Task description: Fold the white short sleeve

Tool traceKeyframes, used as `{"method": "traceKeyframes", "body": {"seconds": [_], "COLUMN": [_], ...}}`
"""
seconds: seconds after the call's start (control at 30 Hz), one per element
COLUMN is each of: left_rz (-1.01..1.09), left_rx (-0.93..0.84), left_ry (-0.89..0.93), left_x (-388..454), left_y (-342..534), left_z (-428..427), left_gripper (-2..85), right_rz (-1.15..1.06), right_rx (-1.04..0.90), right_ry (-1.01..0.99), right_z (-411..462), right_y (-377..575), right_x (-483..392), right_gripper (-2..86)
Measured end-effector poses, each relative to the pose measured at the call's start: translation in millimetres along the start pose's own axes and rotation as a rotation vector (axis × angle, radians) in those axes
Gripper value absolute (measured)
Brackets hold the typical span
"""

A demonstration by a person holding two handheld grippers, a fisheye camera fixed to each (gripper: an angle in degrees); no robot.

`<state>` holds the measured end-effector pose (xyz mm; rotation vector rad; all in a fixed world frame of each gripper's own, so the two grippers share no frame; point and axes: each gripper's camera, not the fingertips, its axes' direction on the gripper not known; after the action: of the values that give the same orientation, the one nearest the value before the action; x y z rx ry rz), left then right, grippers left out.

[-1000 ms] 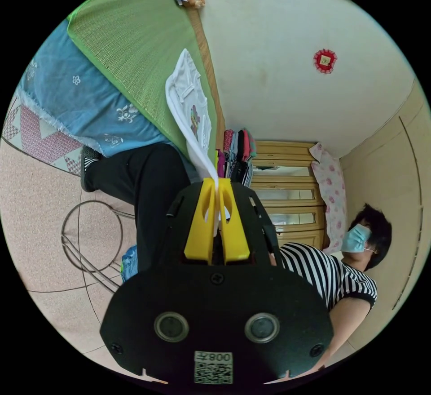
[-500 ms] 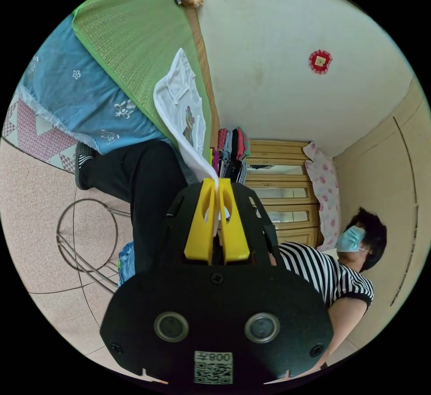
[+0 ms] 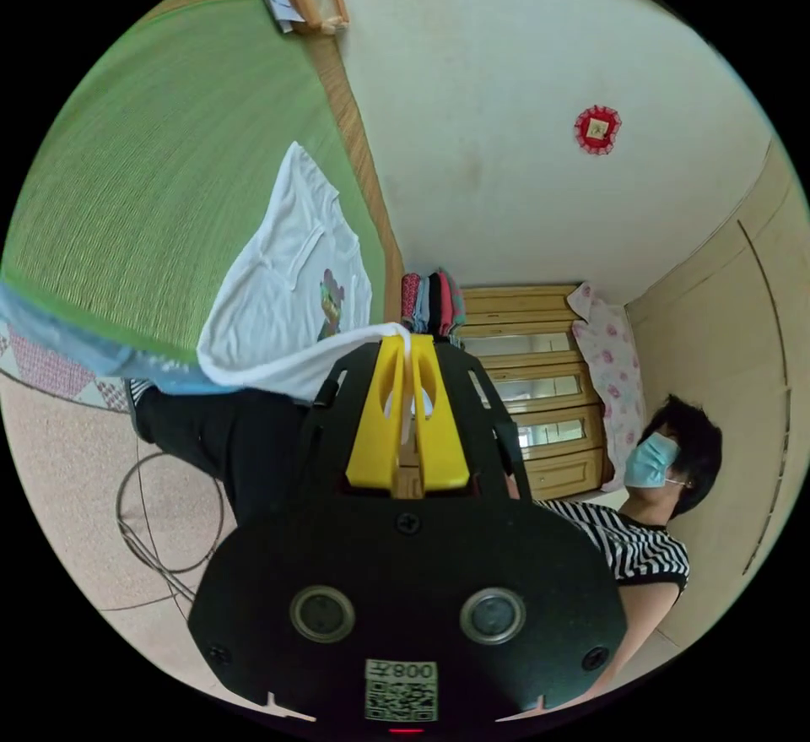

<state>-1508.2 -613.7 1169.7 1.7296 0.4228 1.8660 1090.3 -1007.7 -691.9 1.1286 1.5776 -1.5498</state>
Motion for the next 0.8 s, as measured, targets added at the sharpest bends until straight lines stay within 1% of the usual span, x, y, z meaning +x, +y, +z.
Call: {"method": "traceKeyframes", "body": {"seconds": [0.17,0.37,0.53,0.73,0.8], "left_rz": [0.028,0.019,0.002,-0.002,-0.002], "left_rx": [0.004,-0.003,-0.006,0.016,-0.004], "left_ry": [-0.041,-0.083,-0.109,-0.081,-0.108], "left_x": [25,36,39,46,50], "left_y": [-99,-203,-274,-345,-364], "left_z": [34,76,105,134,143], "left_gripper": [1.1,1.1,1.1,1.2,1.3], "right_rz": [0.023,0.07,0.089,0.095,0.099], "right_rx": [0.009,-0.015,-0.036,-0.032,-0.04], "right_ry": [0.015,0.025,0.036,0.037,0.045], "right_z": [10,33,54,70,76], "right_y": [-88,-194,-278,-354,-374], "right_x": [32,82,123,160,170], "right_gripper": [1.1,1.2,1.1,1.0,1.0]}}
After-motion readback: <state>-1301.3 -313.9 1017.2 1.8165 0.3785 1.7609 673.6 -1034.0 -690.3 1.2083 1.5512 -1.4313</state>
